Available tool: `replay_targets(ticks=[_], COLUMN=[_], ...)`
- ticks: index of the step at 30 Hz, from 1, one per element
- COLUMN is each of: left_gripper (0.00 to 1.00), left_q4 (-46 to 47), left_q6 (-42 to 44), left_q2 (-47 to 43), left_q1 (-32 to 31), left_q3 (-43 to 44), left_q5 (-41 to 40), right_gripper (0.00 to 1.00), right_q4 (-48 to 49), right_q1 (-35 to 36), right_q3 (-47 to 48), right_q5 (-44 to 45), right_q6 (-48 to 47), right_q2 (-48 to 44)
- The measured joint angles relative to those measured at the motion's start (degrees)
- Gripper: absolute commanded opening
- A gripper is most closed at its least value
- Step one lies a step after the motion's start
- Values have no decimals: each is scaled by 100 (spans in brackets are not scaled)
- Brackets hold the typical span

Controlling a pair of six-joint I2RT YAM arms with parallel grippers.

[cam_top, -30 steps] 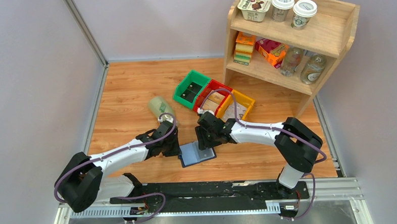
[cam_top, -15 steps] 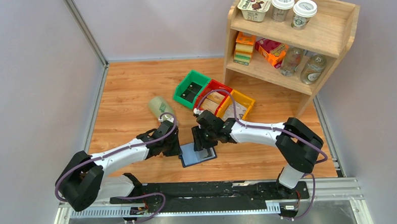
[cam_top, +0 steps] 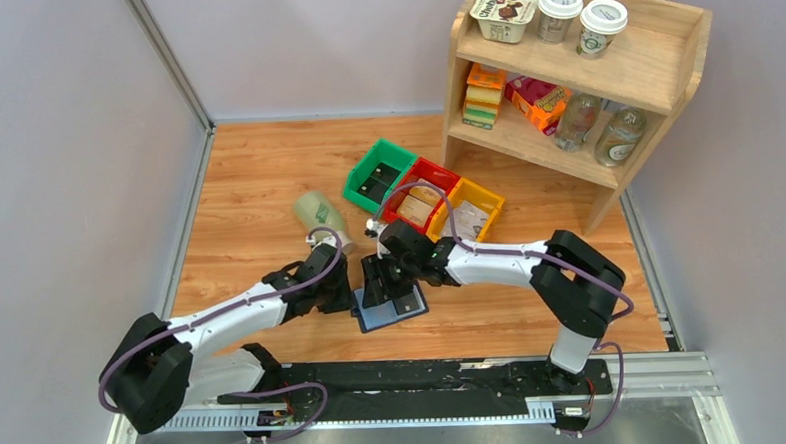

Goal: Take the credit cards out of the card holder
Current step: Remove the credit card from the card holder.

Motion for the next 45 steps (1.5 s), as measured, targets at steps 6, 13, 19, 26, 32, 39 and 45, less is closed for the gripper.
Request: replay_targets(ticks=[6, 13, 19, 26, 32, 39, 45], left_gripper=[31, 36, 40, 43, 45, 45, 44], left_q4=[-341, -619, -428, 343, 1193, 1969, 2400], left_q6=[-304, -490, -479, -557, -920, -1241, -1569], left_q2=[-977, -2074, -2179, -1519, -675, 92, 629], left_q1=[0, 0, 0, 0, -37, -138, -219], left_q3=[-313, -367, -361, -109, -107, -173, -358], left_q5=[-476, -824, -579, 20, 400, 529, 564], right_gripper=[54, 53, 51, 43, 31, 20, 15], right_q4=[149, 122, -83, -83, -114, -98, 39], right_q1=[0, 0, -96, -680, -1080, -1117, -1132], right_q3=[11, 140, 166, -214, -772, -1043, -1283], right_q5=[-192, -216, -26, 140, 223, 225, 195], right_q6=[72, 52, -66, -157, -179, -223, -262], right_q2=[503, 540, 149, -612, -684, -684, -634])
